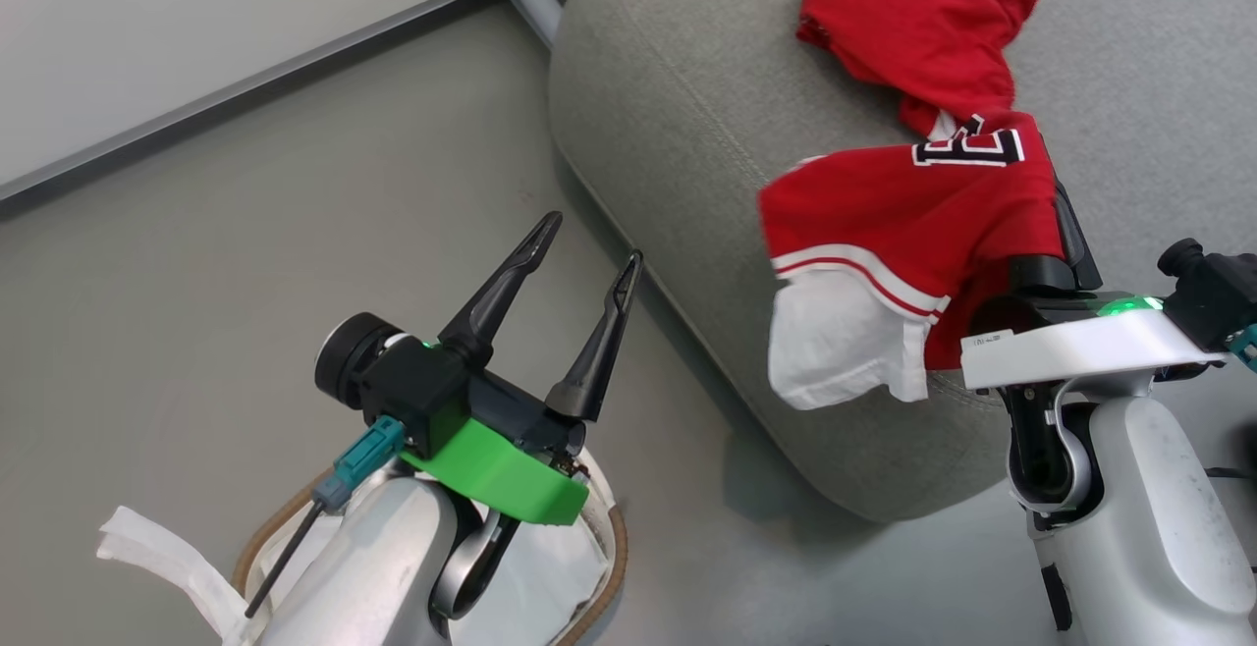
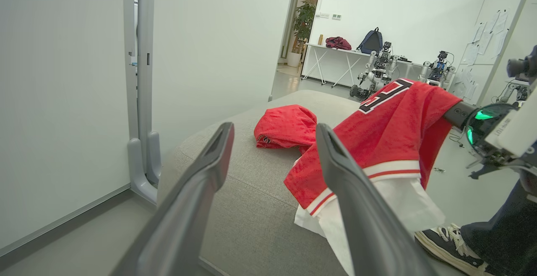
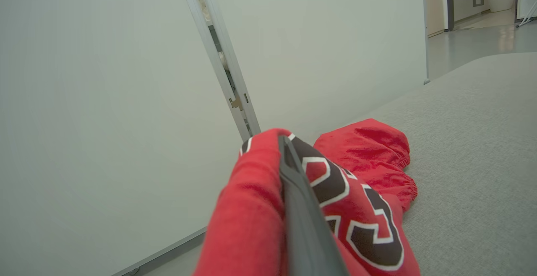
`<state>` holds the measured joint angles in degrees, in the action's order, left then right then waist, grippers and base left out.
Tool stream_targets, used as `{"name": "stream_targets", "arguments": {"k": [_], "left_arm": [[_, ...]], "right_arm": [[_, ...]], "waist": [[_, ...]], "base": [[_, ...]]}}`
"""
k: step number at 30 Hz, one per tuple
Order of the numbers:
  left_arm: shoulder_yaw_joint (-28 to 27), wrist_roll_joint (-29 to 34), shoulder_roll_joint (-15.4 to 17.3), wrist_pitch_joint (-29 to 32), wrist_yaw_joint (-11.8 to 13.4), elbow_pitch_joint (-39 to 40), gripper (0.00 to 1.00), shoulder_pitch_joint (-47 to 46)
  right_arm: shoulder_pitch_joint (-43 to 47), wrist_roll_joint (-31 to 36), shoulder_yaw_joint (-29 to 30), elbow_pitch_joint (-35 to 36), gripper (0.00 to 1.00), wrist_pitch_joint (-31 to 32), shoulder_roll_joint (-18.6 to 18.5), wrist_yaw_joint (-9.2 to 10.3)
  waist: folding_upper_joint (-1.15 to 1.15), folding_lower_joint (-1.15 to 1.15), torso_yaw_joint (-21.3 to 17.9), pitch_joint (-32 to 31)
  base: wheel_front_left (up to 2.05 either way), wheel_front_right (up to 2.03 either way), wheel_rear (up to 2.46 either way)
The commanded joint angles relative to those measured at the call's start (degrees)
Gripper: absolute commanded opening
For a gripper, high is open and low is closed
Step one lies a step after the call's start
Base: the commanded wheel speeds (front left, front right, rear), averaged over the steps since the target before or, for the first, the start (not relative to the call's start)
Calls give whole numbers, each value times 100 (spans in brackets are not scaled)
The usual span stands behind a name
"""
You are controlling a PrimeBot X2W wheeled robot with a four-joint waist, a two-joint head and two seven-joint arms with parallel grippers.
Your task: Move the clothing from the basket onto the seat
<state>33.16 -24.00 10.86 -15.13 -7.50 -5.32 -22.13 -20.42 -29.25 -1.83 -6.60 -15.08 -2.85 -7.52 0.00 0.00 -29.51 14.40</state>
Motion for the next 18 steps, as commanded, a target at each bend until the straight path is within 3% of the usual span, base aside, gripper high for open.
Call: {"name": "stream_targets", "arguments": {"k": [1,10,18], "left_arm": [[2,33,38,-2,2,-4,100,-12],[115,49,256,-2,2,-8,100,-120],[239,-52,531,-2,2,138,100,-403]], "right_arm": [[9,94,0,-6,0,-12,-9,6],[-1177,1044,278,-571,0,-12,-31,6],[-3103,1886,1093,-1552,0,-12,-867,6]], "waist": [[0,0,-188,119],[0,0,10,563],[0,0,647,1318]], "base": [[0,0,0],[0,0,0],[0,0,0]]}}
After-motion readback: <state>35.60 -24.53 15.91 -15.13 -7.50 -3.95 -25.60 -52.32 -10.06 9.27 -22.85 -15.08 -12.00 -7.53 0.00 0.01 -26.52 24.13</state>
